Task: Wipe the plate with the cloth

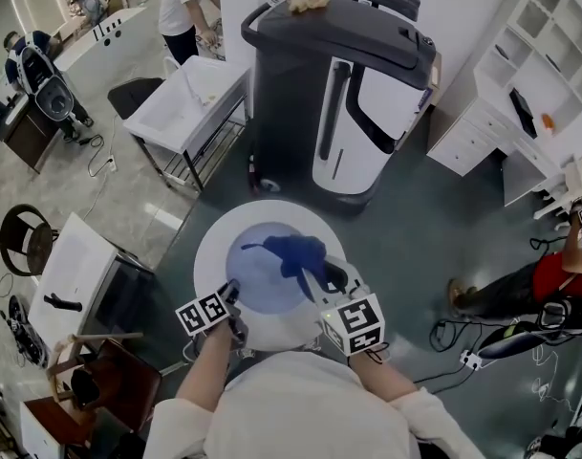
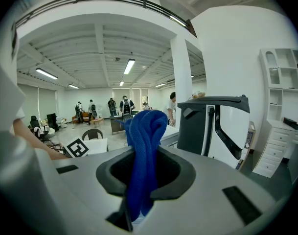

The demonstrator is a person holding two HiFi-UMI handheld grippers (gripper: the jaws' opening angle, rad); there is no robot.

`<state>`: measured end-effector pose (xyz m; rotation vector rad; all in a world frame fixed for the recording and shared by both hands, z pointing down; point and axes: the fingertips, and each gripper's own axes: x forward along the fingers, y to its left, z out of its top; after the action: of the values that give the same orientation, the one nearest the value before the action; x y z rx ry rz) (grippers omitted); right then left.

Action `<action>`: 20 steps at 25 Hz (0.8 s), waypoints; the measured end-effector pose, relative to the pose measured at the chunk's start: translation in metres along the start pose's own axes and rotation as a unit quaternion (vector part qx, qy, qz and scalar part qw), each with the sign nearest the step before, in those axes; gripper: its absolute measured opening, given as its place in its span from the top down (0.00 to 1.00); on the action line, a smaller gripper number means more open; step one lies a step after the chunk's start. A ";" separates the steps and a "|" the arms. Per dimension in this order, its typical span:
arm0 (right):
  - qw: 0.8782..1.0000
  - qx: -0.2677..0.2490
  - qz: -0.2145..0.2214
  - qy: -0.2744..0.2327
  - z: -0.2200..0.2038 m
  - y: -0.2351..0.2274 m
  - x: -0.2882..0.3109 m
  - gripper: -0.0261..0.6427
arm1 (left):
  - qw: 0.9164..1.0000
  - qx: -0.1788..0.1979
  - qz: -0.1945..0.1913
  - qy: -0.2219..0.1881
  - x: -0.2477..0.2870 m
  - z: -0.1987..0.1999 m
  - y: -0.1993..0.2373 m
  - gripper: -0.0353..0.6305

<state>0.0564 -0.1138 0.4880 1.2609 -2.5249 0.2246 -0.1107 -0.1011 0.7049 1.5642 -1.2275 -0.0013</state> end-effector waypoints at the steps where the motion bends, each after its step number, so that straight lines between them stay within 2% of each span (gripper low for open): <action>1: 1.000 0.001 0.000 0.001 0.000 0.000 -0.001 0.83 | 1.000 -0.007 0.005 0.003 0.002 -0.003 0.004 0.88; 8: 1.000 0.010 -0.007 0.012 -0.008 -0.003 -0.003 0.83 | 0.999 -0.013 0.034 0.029 0.018 -0.016 0.026 0.88; 20: 0.999 0.014 -0.017 0.027 -0.014 -0.009 -0.008 0.83 | 0.996 -0.033 0.060 0.049 0.038 -0.027 0.047 0.88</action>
<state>0.0713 -0.1097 0.4988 1.2895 -2.4603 0.2839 -0.1097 -0.1018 0.7710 1.4147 -1.2301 0.1112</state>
